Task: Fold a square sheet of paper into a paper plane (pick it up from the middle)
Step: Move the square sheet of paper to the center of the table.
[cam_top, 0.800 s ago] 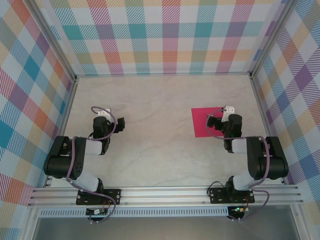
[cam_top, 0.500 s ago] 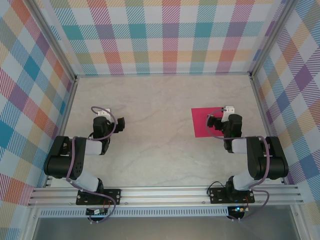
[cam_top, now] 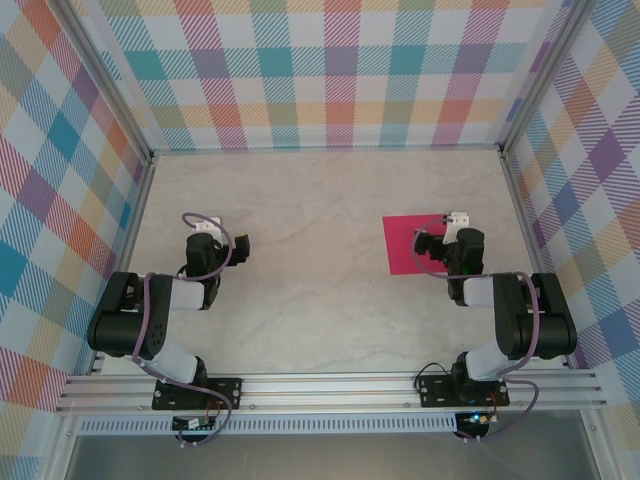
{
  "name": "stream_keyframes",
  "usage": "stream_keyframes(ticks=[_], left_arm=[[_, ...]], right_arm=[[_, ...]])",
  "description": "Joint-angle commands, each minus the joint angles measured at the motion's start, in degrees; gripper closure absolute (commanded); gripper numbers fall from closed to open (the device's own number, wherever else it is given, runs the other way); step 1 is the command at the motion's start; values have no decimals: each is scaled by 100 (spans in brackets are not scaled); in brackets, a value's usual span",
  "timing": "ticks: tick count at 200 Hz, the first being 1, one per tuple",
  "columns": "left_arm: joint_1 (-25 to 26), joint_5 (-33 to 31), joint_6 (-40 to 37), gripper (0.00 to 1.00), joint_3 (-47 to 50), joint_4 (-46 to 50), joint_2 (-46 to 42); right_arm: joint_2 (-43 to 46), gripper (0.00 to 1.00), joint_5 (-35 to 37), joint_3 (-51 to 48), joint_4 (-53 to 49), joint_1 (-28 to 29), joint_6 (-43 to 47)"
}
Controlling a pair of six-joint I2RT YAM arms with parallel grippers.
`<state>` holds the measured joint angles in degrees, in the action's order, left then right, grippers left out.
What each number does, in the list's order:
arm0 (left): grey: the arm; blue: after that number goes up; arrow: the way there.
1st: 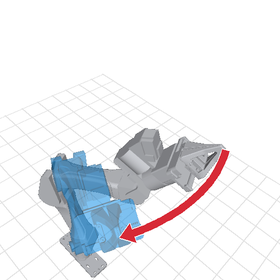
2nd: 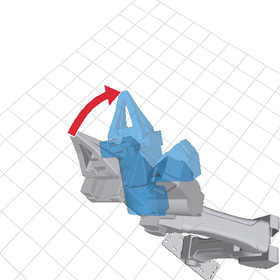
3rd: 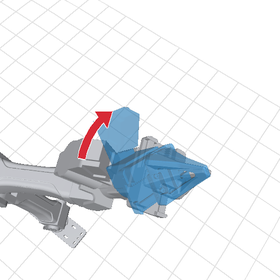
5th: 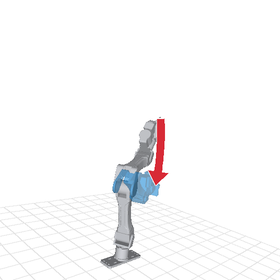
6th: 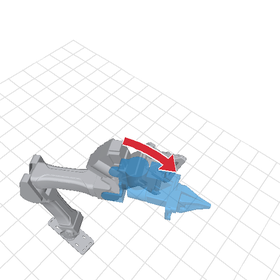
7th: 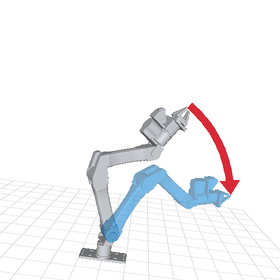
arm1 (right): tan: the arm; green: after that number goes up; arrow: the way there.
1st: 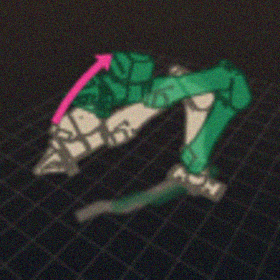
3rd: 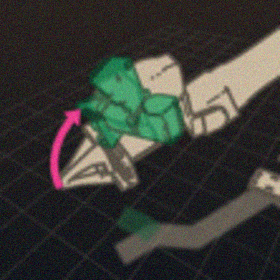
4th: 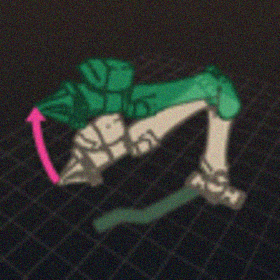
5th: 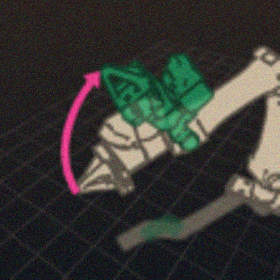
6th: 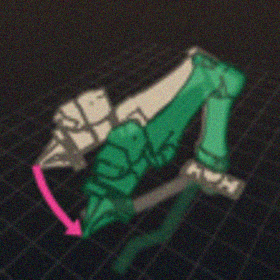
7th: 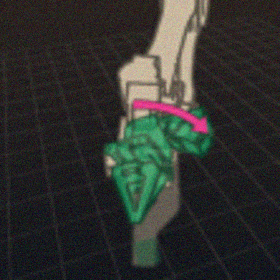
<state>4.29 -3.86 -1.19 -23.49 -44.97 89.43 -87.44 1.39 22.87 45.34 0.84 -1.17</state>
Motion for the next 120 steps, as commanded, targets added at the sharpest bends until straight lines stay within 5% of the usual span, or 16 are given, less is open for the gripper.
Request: stream_keyframes(ticks=[1,30,78,120], left_arm=[[-76,21,-66,0,-80,-115,9],[-78,-304,92,0,-103,258,-419],[-77,-539,815,0,-499,2337,-1813],[-69,-23,1808,0,-1153,3951,-2335]], right_arm=[[-1,0,-116,108,61,-20,47],[449,0,72,508,-1080,-11,-15],[1235,0,711,1456,-3743,214,-1064],[1084,0,-179,2284,-5159,291,-2117]])
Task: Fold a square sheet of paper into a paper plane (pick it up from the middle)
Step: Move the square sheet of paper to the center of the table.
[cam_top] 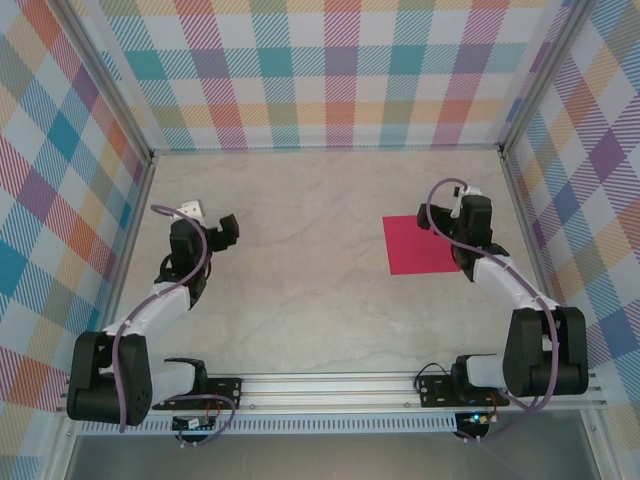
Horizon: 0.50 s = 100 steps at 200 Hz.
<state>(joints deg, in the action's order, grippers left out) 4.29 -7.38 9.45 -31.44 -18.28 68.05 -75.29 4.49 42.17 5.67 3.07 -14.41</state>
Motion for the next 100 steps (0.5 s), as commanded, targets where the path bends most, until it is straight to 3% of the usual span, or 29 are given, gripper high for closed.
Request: stream_keyframes(ticks=[1,63,100], left_arm=[[-65,344,761,0,-373,1313,-201],[-63,868,1403,0,-1266,2678,204],[-62,1111,1563,0,-1424,2796,561]], right_arm=[[-151,0,-504,371,-1213,69,-814],[-1931,0,-886,1705,-2369,269,-1273],[-2699,0,-456,2363,-2691,591,-1267]])
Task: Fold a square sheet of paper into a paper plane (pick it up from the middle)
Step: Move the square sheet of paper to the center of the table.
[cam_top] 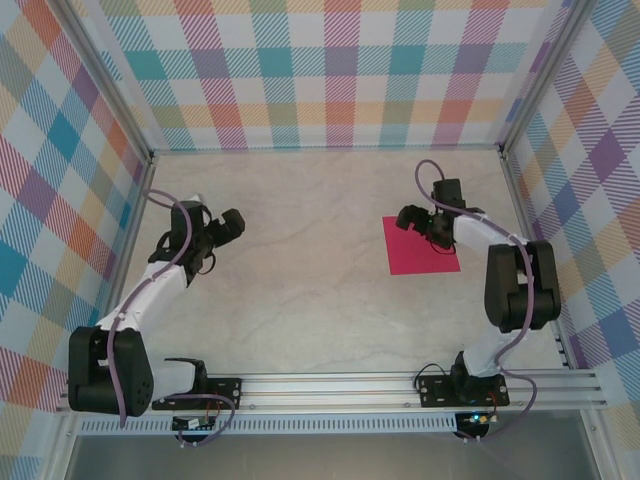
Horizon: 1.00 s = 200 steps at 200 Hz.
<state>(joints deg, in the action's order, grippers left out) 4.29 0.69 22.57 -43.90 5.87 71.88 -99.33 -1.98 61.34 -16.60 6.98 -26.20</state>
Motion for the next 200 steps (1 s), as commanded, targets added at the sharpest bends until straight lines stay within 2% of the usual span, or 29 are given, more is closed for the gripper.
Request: stream_keyframes(ticks=[1,28,58,121,151,200], left_arm=[[-65,311,259,0,-175,385,187],[-57,403,351,0,-189,389,320],[-60,509,345,0,-189,405,353],[-50,623,332,0,-159,424,369],[-28,668,379,0,-128,391,383],[70,742,554,0,-92,327,481]], right_arm=[[-322,0,212,469,-483,203,-79],[-879,3,661,1001,-872,347,-69],[-1220,3,814,1218,-1065,356,-196],[-1179,3,-165,853,-1135,554,-541],[-794,3,-280,278,-1057,1092,-887],[-177,2,90,-331,-1184,2476,-1465]])
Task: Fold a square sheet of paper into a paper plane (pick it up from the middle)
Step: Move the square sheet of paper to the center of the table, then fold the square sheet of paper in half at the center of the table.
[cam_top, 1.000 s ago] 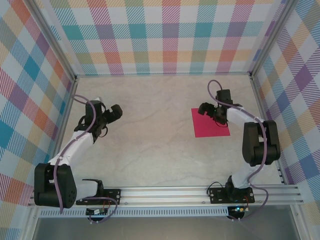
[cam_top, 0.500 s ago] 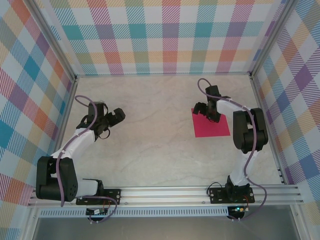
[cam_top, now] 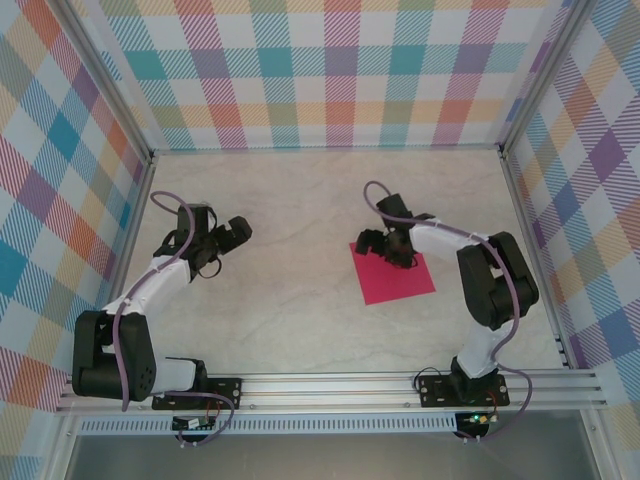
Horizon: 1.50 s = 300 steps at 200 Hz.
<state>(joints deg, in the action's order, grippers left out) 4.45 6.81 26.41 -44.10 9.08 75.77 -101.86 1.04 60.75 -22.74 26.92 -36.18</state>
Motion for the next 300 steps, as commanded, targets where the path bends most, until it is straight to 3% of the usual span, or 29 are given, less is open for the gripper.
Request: stream_keyframes(ticks=[1,50,96,146,220,300], left_arm=[[64,133,170,0,-77,6,90],[247,144,301,0,-100,50,174],[373,83,355,0,-65,72,188],[474,42,398,0,-51,41,241],[518,-24,388,0,-67,49,351],[531,-42,401,0,-160,32,508]], right_arm=[[82,3,-211,-269,-589,495,-463],[615,0,886,486,-1901,525,1138],[451,0,567,407,-2124,525,2047],[-131,0,248,750,-2126,525,2079],[-604,0,498,705,-2139,525,1922],[-983,9,617,552,-2086,534,1695]])
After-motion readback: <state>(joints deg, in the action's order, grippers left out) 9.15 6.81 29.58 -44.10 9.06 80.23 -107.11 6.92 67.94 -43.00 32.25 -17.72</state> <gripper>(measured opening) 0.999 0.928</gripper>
